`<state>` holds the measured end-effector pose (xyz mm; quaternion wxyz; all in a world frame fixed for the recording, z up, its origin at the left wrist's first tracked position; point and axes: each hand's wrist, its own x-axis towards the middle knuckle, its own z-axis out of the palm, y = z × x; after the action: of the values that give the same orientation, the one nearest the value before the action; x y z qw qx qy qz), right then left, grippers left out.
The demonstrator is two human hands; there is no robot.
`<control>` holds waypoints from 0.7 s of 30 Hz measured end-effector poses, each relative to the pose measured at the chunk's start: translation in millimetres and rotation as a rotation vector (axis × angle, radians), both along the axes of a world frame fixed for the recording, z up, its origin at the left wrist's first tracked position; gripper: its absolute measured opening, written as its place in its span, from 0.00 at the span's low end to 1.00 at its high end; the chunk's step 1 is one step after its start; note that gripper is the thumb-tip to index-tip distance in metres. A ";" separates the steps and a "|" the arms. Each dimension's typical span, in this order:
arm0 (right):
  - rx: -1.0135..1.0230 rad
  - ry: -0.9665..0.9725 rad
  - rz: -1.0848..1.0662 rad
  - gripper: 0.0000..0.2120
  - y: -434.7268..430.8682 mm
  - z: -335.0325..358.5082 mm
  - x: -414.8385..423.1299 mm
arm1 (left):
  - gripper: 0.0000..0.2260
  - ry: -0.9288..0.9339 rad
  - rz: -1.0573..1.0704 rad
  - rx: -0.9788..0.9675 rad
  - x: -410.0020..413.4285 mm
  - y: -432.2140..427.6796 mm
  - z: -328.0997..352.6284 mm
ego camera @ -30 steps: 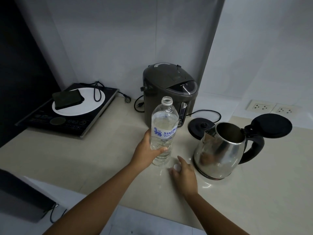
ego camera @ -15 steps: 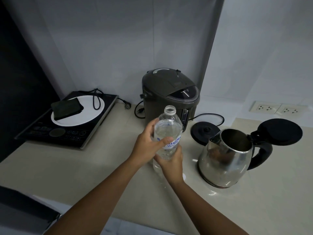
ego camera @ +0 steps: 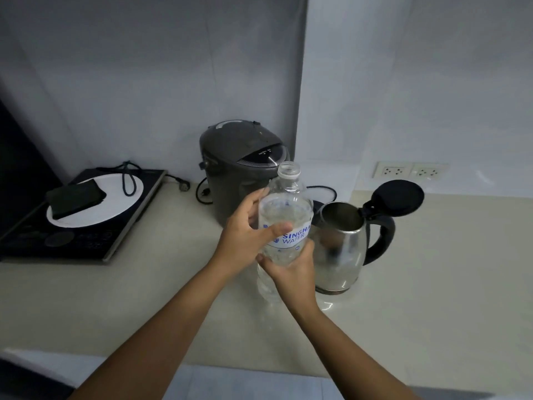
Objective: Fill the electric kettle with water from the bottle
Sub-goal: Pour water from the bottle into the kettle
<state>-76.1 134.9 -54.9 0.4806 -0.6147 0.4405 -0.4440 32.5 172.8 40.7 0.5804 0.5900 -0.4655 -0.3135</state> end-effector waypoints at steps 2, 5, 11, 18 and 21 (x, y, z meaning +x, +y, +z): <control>-0.029 -0.008 -0.009 0.35 -0.6 11.0 -25.4 | 0.38 0.021 -0.037 -0.030 -21.0 -0.2 8.2; -0.098 0.024 -0.035 0.36 -2.2 27.2 -64.7 | 0.37 0.062 -0.081 -0.065 -53.8 -3.8 16.3; -0.141 0.170 -0.067 0.33 -11.1 42.4 -137.9 | 0.32 0.110 -0.135 -0.057 -105.5 -20.9 7.4; -0.122 0.341 -0.005 0.33 -21.0 47.5 -198.7 | 0.42 0.029 -0.117 -0.013 -134.7 -28.3 -22.8; -0.106 0.427 0.027 0.33 -27.2 49.4 -216.1 | 0.31 0.039 0.121 -0.013 -131.5 -34.0 -41.9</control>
<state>-292.2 107.7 -5.5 0.3492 -0.7250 0.5001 -0.3199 -99.0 138.8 -1.2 0.6111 0.6069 -0.4197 -0.2863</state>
